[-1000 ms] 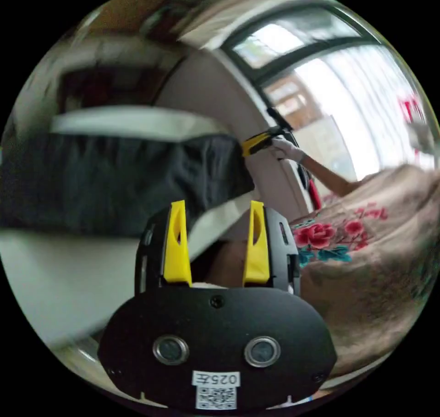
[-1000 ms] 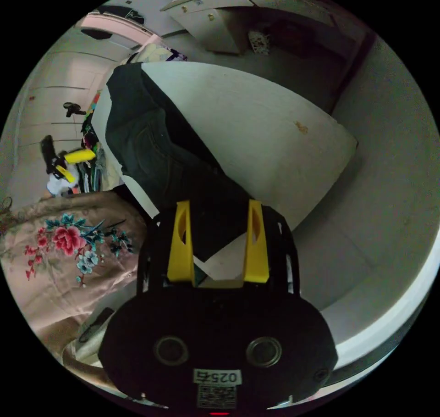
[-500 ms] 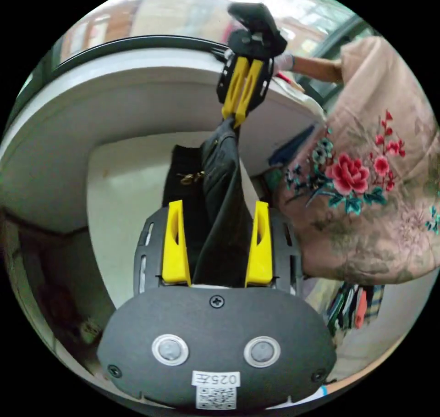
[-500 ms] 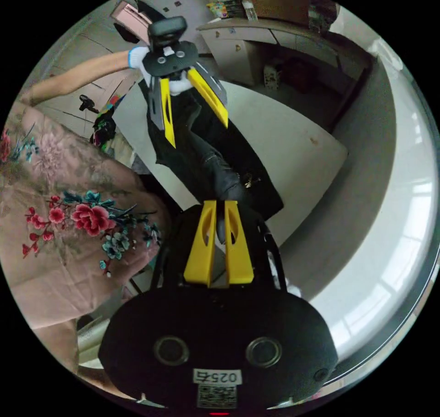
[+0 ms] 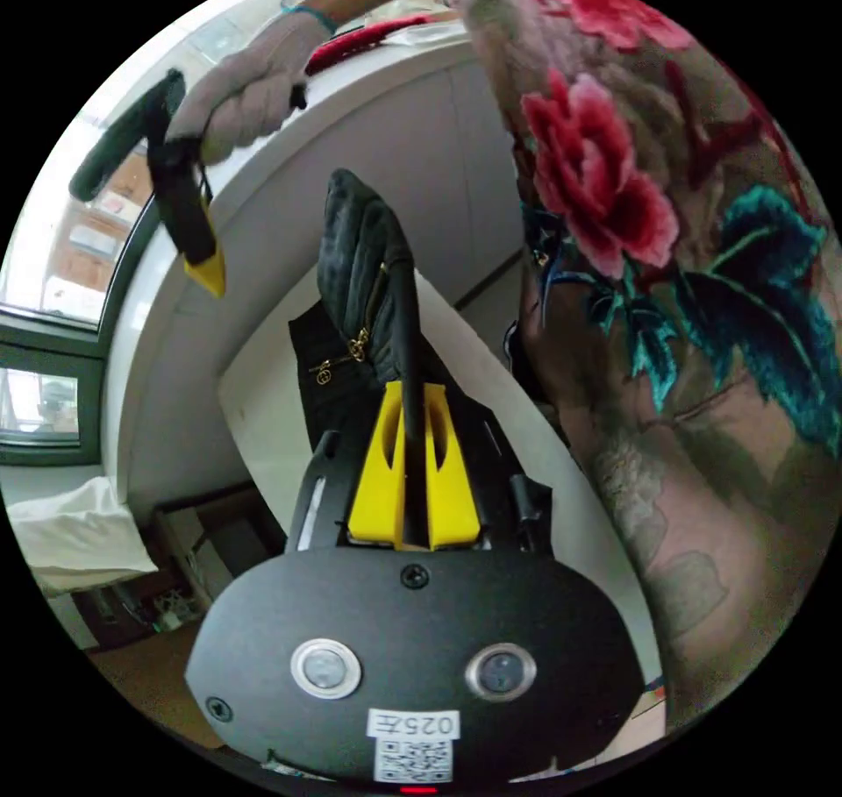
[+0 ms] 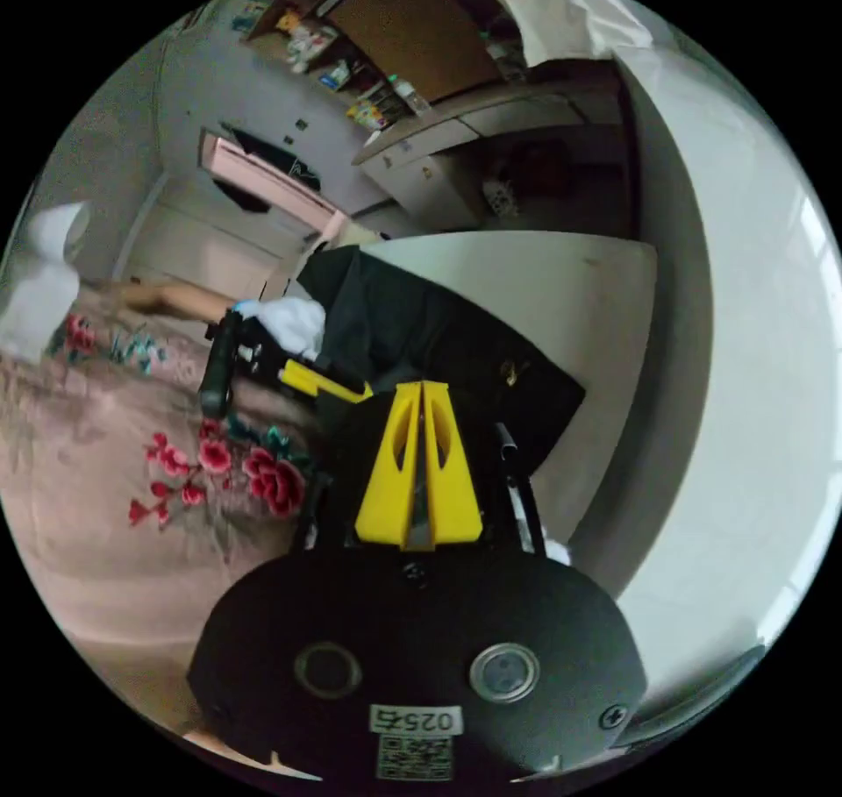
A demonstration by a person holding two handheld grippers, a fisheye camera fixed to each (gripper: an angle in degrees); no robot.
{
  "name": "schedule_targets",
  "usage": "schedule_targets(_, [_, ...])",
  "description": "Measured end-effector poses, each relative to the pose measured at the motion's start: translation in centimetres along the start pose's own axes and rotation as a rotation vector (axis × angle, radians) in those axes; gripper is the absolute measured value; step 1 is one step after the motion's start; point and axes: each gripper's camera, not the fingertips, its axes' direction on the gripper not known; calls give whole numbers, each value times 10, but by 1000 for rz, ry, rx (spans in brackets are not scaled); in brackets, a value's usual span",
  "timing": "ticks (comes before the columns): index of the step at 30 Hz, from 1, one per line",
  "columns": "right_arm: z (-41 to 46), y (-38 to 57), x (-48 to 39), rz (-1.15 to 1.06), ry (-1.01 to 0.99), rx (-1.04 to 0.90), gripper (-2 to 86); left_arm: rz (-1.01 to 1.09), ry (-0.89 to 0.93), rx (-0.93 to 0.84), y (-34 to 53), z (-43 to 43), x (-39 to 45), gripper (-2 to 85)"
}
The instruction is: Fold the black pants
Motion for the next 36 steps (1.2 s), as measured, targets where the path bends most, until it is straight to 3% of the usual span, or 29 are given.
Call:
schedule_targets(3, [45, -29, 23, -10, 74, -114, -8, -41, -52, 7, 7, 1, -3, -12])
schedule_targets(5, [105, -31, 32, -86, 69, -425, -9, -84, -45, 27, 16, -1, -15, -11])
schedule_targets(9, [120, -6, 33, -113, -45, -533, -10, -221, 100, 99, 36, 5, -53, -7])
schedule_targets(12, [117, 15, 48, -58, -41, -492, -10, -343, 239, 174, 53, 26, -95, -4])
schedule_targets(15, [121, 31, 82, 93, -171, -400, -10, -485, 430, 208, 73, 71, -150, -6])
schedule_targets(17, [116, 44, 115, 259, -289, -236, -10, -594, 609, 166, 88, 120, -193, -8])
schedule_targets(20, [124, 53, 123, 358, -264, -134, -10, -591, 787, 102, 91, 173, -226, -10])
schedule_targets(26, [130, 65, 85, 379, 199, 6, -10, -465, 894, 35, 81, 209, -254, -14])
schedule_targets(31, [146, 90, 65, 385, 162, 79, -9, -318, 921, 131, 69, 179, -262, -14])
schedule_targets(33, [148, 95, 45, 375, 318, 90, -9, -276, 947, 148, 60, 171, -265, -14])
schedule_targets(36, [154, 100, 2, 355, 690, 140, -9, -277, 882, 3, 44, 190, -267, -14])
